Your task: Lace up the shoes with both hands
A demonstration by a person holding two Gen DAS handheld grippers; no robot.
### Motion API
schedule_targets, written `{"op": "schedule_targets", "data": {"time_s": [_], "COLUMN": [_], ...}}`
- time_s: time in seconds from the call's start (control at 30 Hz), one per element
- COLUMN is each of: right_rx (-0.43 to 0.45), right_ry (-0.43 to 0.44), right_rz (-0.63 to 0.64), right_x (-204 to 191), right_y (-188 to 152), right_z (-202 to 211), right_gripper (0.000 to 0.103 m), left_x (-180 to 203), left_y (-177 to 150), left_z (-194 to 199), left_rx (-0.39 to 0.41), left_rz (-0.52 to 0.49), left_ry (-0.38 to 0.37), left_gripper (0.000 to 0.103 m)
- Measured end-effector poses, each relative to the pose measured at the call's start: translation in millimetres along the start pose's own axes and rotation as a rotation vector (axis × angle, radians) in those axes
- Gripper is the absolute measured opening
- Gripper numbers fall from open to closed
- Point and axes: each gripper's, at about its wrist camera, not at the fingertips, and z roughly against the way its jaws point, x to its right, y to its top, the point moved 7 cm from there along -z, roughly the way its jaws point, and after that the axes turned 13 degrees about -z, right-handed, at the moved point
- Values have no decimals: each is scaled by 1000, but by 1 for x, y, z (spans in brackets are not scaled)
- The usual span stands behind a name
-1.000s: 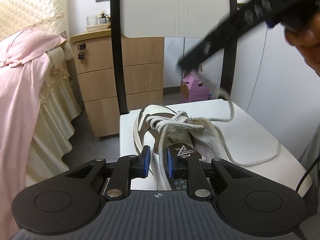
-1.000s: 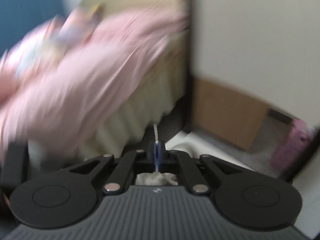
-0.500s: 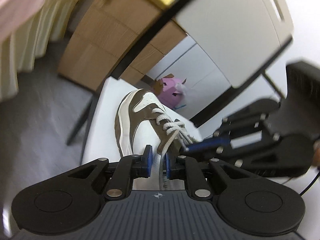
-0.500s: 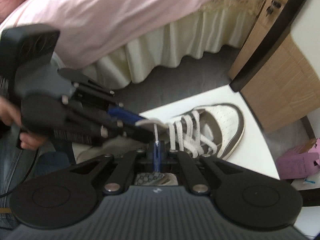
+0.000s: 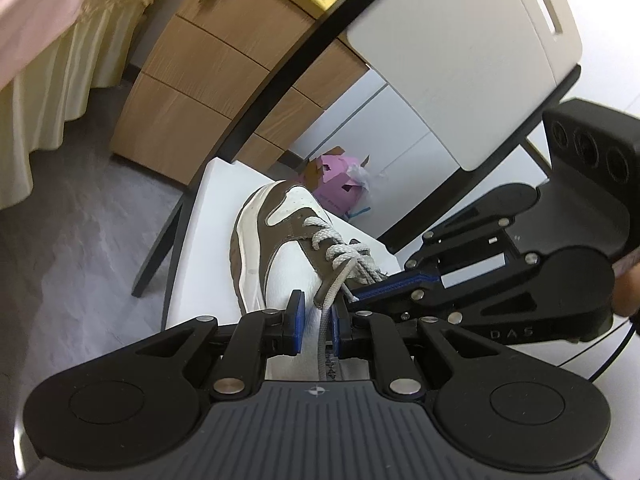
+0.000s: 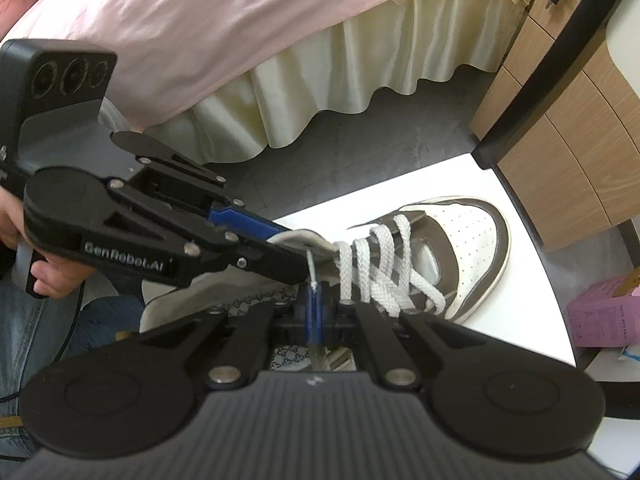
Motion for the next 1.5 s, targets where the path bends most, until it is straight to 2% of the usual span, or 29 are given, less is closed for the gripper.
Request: {"op": "schedule_targets", "data": {"time_s": [0.17,0.27,0.4,0.47,0.53,0.77,1.03,1.07,1.13,1.17,1.2,1.37,1.5], "right_rx": [9,5,0,3,7,36,154,161,148,137,127,127,110], "right_ry": [20,9,10,21,26,7,-12,-16,2,9,11,53,81], "right_rz": [-37,-32,-36,-48,-45,-62,-94,-85,-66,-57,-52,-97,-144], "right_x": [2,0,-2,-2,-5,-5,-5,-6,-9,-9,-9,-2,2], "right_y": [3,3,6,8,10,12,1,0,-2,-2,-1,14,32], "right_z": [2,3,3,5,7,4,11,13,17,20,23,39,29], "right_gripper": [2,2,2,3,2,3,4,6,17,26,29,29,29], "left_x": [7,21,45,53,56,51,54,54,54,54,55,55,55], "left_y": [1,1,-7,-13,-17,-17,-17,-17,-16,-16,-17,-16,-16], "left_z": [-1,-1,0,0,-2,-9,-9,-10,-10,-11,-10,-11,-11], "left_rx": [-3,-9,-24,-28,-36,-53,-56,-56,-58,-58,-58,-56,-53], "left_rz": [-95,-265,-557,-666,-727,-704,-703,-704,-701,-701,-701,-698,-698], "left_ry": [37,105,209,243,262,234,233,235,236,236,237,239,239], "left_gripper": [15,16,16,16,16,16,16,16,16,16,16,16,16]}}
